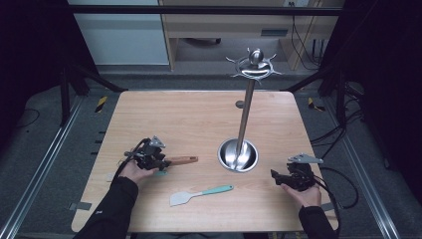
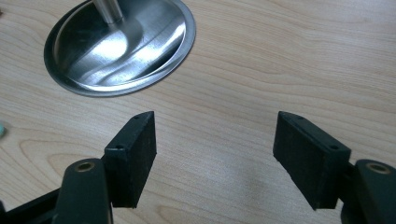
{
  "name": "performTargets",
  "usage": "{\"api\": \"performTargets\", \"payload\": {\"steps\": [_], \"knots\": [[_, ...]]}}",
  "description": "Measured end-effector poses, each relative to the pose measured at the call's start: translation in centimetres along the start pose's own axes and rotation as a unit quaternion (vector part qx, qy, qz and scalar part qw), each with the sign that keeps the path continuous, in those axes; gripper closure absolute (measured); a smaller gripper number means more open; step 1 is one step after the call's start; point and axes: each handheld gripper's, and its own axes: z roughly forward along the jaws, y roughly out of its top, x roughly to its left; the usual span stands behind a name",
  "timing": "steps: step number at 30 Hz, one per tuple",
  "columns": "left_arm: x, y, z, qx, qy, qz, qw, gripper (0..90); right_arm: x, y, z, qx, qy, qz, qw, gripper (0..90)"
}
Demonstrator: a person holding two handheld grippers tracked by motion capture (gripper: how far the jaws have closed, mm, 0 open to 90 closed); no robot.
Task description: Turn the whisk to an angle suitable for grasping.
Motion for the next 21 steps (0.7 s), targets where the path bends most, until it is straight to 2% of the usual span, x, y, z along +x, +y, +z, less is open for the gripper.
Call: {"api": "performTargets", "payload": {"steps": [2,7,10,18,19,21], "knots": [[0.04,0.16,0.54,0.008,-0.001,0.011,0.9999,51.0,0.00,-0.01,0.00,0.001,0.000,-0.001,1.0000,30.1],[0.25,0.24,0.92,0.016,-0.010,0.005,0.9998,52.2,-0.03,-0.01,0.01,0.001,0.000,-0.001,1.0000,30.1],[0.24,0.38,0.92,0.023,-0.004,0.002,0.9997,53.0,0.00,-0.03,0.06,0.001,-0.001,-0.001,1.0000,30.1],[0.60,0.44,0.83,0.026,0.037,-0.034,0.9984,59.5,-0.04,0.00,-0.02,0.000,0.002,0.000,1.0000,30.1],[0.73,0.41,0.80,0.026,0.037,-0.043,0.9981,62.3,0.00,0.00,0.00,0.001,0.002,0.002,1.0000,30.1],[0.92,0.35,0.78,0.026,0.033,-0.048,0.9979,62.4,-0.02,0.00,0.00,0.000,0.003,0.002,1.0000,30.1]]}}
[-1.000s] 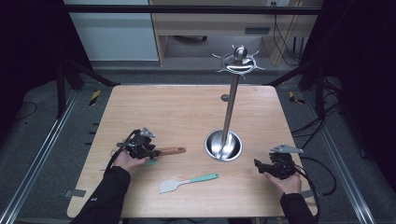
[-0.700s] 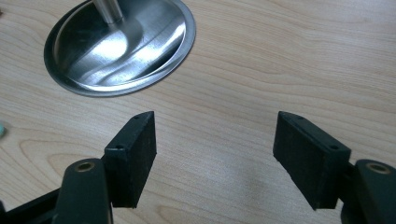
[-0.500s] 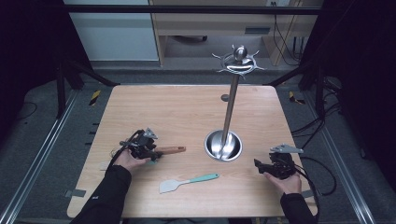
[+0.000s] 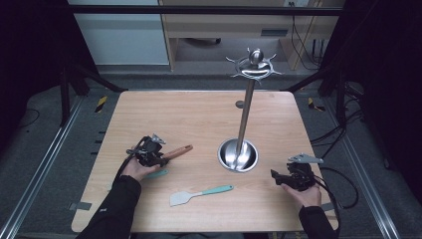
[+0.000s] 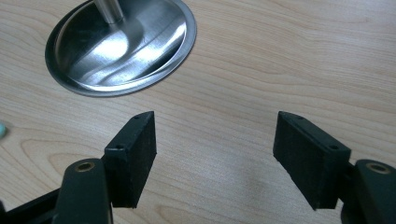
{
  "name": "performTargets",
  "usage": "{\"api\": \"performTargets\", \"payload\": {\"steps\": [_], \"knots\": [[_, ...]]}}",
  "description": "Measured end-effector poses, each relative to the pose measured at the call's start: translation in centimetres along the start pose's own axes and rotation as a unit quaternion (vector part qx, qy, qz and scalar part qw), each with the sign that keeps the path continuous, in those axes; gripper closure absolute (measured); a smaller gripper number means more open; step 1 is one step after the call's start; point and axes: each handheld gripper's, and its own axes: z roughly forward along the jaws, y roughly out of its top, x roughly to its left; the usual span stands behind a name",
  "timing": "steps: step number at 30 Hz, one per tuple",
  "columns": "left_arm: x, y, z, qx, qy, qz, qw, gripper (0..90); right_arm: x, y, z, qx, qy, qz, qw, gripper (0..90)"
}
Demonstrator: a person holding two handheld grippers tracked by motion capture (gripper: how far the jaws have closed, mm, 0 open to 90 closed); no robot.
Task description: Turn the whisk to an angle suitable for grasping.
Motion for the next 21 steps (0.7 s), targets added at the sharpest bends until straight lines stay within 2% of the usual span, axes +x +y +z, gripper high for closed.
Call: {"api": "performTargets", "payload": {"steps": [6,9,11,15,21], "knots": [[0.0,0.1,0.0,0.004,-0.007,0.006,0.9999,60.6,0.0,0.0,0.0,0.000,0.000,0.000,1.0000,30.1],[-0.1,0.7,-0.1,0.012,-0.005,0.016,0.9998,54.8,0.0,0.0,0.1,0.002,-0.002,-0.004,1.0000,30.1],[-0.2,1.4,-0.2,0.015,-0.005,0.025,0.9996,54.5,0.0,0.0,0.1,0.002,-0.001,0.000,1.0000,30.1],[-0.2,1.9,0.1,0.028,-0.001,0.027,0.9992,56.4,0.0,0.0,0.0,0.001,0.002,0.000,1.0000,30.1],[-0.1,2.2,0.7,0.047,-0.006,0.021,0.9986,59.6,-0.1,0.0,0.0,0.001,0.004,0.000,1.0000,30.1]]}}
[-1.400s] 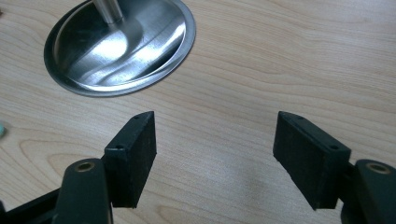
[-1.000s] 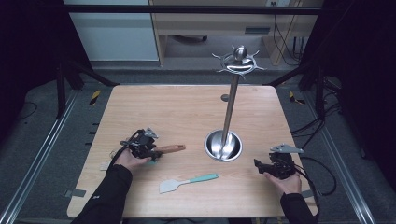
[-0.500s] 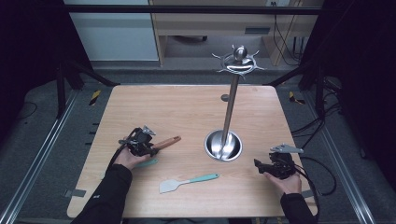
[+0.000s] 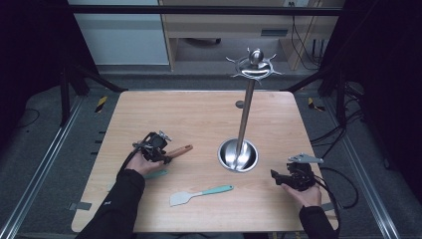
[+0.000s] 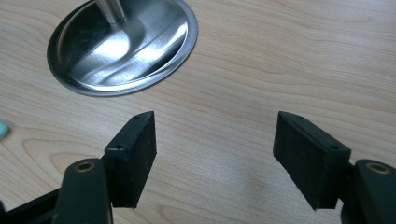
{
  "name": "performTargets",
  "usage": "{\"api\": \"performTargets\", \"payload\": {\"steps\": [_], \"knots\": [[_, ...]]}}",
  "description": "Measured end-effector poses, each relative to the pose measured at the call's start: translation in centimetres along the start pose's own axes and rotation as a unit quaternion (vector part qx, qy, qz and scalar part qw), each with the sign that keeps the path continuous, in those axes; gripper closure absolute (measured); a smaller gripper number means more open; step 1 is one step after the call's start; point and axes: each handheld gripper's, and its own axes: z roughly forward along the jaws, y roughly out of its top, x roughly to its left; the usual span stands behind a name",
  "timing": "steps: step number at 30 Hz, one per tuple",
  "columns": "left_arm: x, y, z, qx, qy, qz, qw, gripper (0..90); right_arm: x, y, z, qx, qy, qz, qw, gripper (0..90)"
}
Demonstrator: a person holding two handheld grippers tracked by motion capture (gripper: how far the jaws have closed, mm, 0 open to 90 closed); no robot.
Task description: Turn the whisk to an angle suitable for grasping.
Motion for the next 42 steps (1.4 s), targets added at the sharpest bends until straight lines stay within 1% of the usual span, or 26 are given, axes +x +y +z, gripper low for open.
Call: {"api": "performTargets", "payload": {"steps": [1,3,5,6,7,8,10,12,13,15,16,18,21,24,25,27,31,33,35,37,38,42], "knots": [[-0.01,0.03,0.00,0.002,0.000,-0.001,1.0000,59.8,-0.07,0.01,0.01,0.000,-0.001,-0.004,1.0000,30.1],[-0.03,0.09,-0.02,0.005,0.002,-0.007,1.0000,60.6,0.01,0.00,-0.01,0.000,0.000,0.000,1.0000,30.2],[-0.02,0.12,-0.06,0.008,0.011,-0.013,0.9998,61.2,0.01,0.00,0.00,0.000,-0.002,-0.001,1.0000,30.2],[-0.01,0.11,-0.09,0.009,0.018,-0.016,0.9997,63.8,-0.01,-0.01,0.00,0.000,-0.002,-0.002,1.0000,30.2],[0.04,0.08,-0.11,0.010,0.025,-0.022,0.9994,63.8,-0.01,-0.01,0.00,0.000,-0.002,-0.002,1.0000,30.2],[0.16,0.03,-0.18,0.014,0.026,-0.027,0.9992,65.0,-0.01,-0.01,0.00,0.000,-0.002,-0.002,1.0000,30.3],[0.27,-0.13,-0.26,0.015,0.023,-0.029,0.9992,67.1,0.03,0.00,0.00,0.000,0.000,0.000,1.0000,30.3],[0.27,-0.23,-0.30,0.014,0.018,-0.029,0.9993,67.3,0.01,0.00,-0.01,0.001,0.001,0.000,1.0000,30.3],[0.27,-0.24,-0.29,0.013,0.018,-0.028,0.9994,67.0,-0.04,0.00,0.00,0.001,0.001,-0.003,1.0000,30.3],[0.30,-0.21,-0.31,0.011,0.018,-0.027,0.9994,63.7,0.03,0.00,-0.01,0.001,0.001,0.001,1.0000,30.3],[0.32,-0.10,-0.43,0.008,0.014,-0.027,0.9995,62.5,0.02,0.00,-0.01,0.001,0.001,0.000,1.0000,30.4],[0.33,0.07,-0.55,0.013,0.017,-0.022,0.9995,62.5,-0.07,0.01,0.00,0.001,0.000,-0.004,1.0000,30.6],[0.45,0.20,-0.69,0.013,0.021,-0.022,0.9995,60.8,-0.06,0.02,-0.02,0.002,0.004,-0.002,1.0000,31.0],[0.83,0.26,-0.83,0.011,0.014,-0.028,0.9995,60.1,-0.06,0.02,-0.01,0.002,0.004,-0.002,1.0000,31.2],[0.89,0.25,-0.79,0.015,0.010,-0.030,0.9994,61.1,-0.07,0.02,0.00,0.002,0.005,-0.001,1.0000,31.4],[0.90,0.25,-0.69,0.022,0.004,-0.027,0.9994,61.3,-0.07,0.02,0.00,0.003,0.005,-0.001,1.0000,31.5],[0.81,0.30,-0.39,0.035,0.004,-0.025,0.9991,61.2,-0.02,0.02,-0.01,0.006,0.008,0.002,1.0000,31.9],[0.86,0.30,-0.22,0.038,0.003,-0.029,0.9989,61.6,-0.02,0.02,-0.01,0.006,0.008,0.002,0.9999,32.0],[0.92,0.34,-0.23,0.040,0.001,-0.034,0.9986,63.4,-0.04,0.03,-0.01,0.006,0.009,0.002,0.9999,32.1],[0.89,0.43,-0.27,0.045,0.004,-0.030,0.9985,65.4,-0.04,0.03,0.00,0.006,0.010,0.002,0.9999,32.1],[0.78,0.48,-0.24,0.046,0.006,-0.031,0.9985,67.0,-0.04,0.03,0.02,0.006,0.010,0.001,0.9999,32.1],[0.67,0.63,-0.23,0.052,0.006,-0.036,0.9980,67.7,0.06,0.02,0.04,0.008,0.011,0.004,0.9999,32.1]]}}
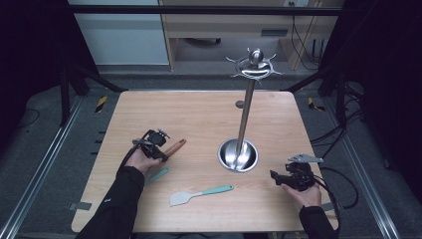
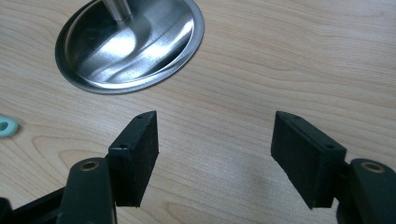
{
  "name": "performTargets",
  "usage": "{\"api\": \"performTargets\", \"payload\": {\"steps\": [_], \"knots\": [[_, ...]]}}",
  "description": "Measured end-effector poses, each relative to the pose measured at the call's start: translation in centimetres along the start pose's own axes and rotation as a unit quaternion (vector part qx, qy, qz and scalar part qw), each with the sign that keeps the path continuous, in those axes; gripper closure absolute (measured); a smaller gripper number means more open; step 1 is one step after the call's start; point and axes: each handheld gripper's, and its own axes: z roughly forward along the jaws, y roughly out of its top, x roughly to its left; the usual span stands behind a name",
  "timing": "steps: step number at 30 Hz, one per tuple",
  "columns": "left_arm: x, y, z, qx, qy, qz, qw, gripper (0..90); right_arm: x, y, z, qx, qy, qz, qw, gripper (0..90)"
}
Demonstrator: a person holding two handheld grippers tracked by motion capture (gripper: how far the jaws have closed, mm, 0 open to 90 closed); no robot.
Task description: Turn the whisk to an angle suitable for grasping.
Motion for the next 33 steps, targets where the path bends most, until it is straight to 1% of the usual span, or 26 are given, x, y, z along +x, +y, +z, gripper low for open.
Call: {"api": "performTargets", "payload": {"steps": [3,4,5,6,8,11,14,16,18,19,20,23,25,29,30,31,32,33], "knots": [[-0.1,0.1,0.0,0.003,0.000,-0.003,1.0000,68.1,0.0,0.0,0.0,0.002,0.002,0.002,1.0000,32.1],[-0.1,0.1,0.0,0.003,-0.001,-0.004,1.0000,68.1,0.0,0.0,0.0,0.001,0.001,-0.002,1.0000,32.1],[-0.1,0.0,0.0,0.003,-0.001,-0.004,1.0000,68.3,0.0,0.0,0.0,0.003,0.002,0.001,1.0000,32.1],[-0.1,0.0,0.0,0.003,-0.001,-0.001,1.0000,68.4,-0.1,0.0,0.1,0.002,0.003,-0.004,1.0000,32.1],[-0.2,0.0,-0.1,0.003,0.001,0.002,1.0000,68.6,0.0,0.0,0.0,0.003,0.004,0.000,1.0000,32.1],[-0.2,-0.1,-0.5,-0.003,0.001,0.005,1.0000,68.7,0.0,0.0,0.0,0.002,0.003,-0.001,1.0000,32.1],[-0.1,-0.2,-1.3,-0.014,-0.001,0.002,0.9999,68.7,0.0,0.0,0.0,0.003,0.005,0.001,1.0000,32.1],[0.0,-0.4,-2.0,-0.024,-0.001,0.000,0.9997,68.8,-0.1,0.0,0.1,0.002,0.005,-0.003,1.0000,32.1],[0.1,-0.6,-2.4,-0.032,0.000,-0.003,0.9995,68.8,0.0,0.0,0.0,0.003,0.005,0.001,1.0000,32.1],[0.1,-0.9,-3.0,-0.039,0.001,-0.006,0.9992,68.8,-0.1,0.0,0.0,0.003,0.004,-0.001,1.0000,32.1],[0.1,-0.9,-3.0,-0.039,0.001,-0.006,0.9992,68.9,-0.1,0.0,0.0,0.003,0.004,-0.001,1.0000,32.1],[0.2,-1.3,-3.7,-0.053,0.002,-0.009,0.9986,68.9,0.0,0.0,0.0,0.003,0.004,-0.001,1.0000,32.1],[0.2,-1.5,-4.2,-0.057,0.004,-0.009,0.9983,68.9,0.0,0.0,0.0,0.002,0.004,0.000,1.0000,32.1],[0.1,-2.1,-5.5,-0.075,0.008,-0.018,0.9970,69.0,-0.1,0.0,0.0,0.001,0.003,-0.001,1.0000,32.2],[0.1,-2.1,-5.5,-0.075,0.008,-0.018,0.9970,69.0,-0.1,0.0,0.0,0.001,0.003,-0.001,1.0000,32.2],[0.0,-2.2,-5.7,-0.080,0.007,-0.021,0.9966,69.0,-0.1,0.0,0.0,0.001,0.003,-0.001,1.0000,32.2],[0.1,-2.6,-6.2,-0.090,0.006,-0.025,0.9956,69.0,0.0,0.0,0.0,0.001,0.003,-0.001,1.0000,32.2],[0.1,-2.6,-6.2,-0.090,0.006,-0.025,0.9956,69.0,-0.1,0.0,0.0,0.001,0.003,-0.001,1.0000,32.2]]}}
